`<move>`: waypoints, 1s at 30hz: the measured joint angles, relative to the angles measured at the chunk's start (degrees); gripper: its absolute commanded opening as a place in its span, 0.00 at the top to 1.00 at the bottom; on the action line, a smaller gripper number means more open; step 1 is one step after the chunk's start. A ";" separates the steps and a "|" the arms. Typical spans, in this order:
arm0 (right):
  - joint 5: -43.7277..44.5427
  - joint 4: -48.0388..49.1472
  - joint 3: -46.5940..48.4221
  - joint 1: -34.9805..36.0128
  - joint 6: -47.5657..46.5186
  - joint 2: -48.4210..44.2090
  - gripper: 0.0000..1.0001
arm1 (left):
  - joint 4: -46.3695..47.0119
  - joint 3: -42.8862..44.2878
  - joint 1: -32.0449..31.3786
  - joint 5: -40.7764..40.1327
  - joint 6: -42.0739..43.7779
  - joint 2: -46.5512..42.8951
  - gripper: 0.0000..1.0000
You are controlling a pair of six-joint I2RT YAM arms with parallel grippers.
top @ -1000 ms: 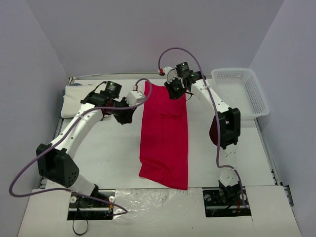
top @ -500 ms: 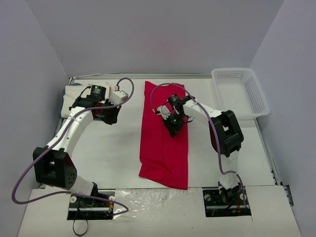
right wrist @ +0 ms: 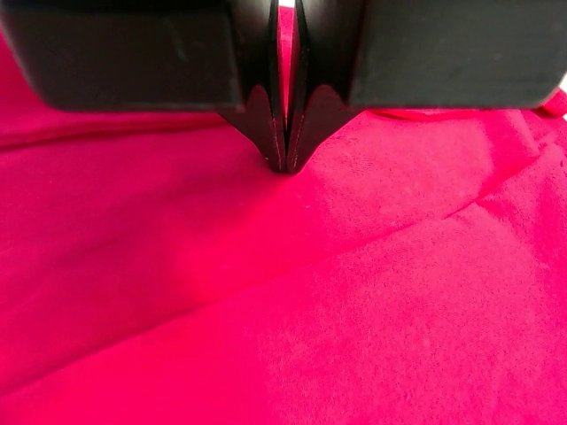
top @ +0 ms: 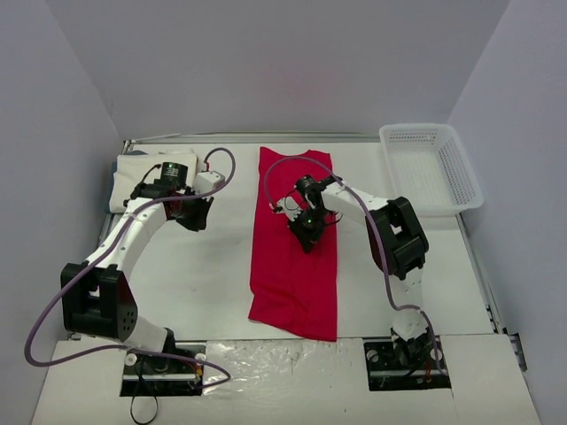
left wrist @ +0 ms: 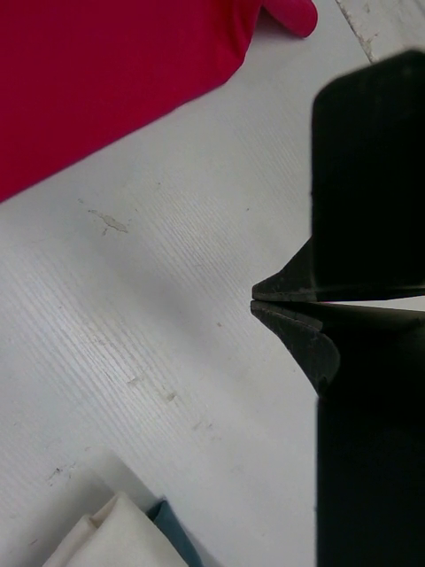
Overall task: Fold and stack the t-shirts
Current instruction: Rotate the tshirt 95 degrees
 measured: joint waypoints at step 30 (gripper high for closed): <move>-1.77 -4.13 29.88 -8.20 -0.46 17.97 1.00 | 1.22 -0.52 1.84 -2.93 -0.26 3.54 0.98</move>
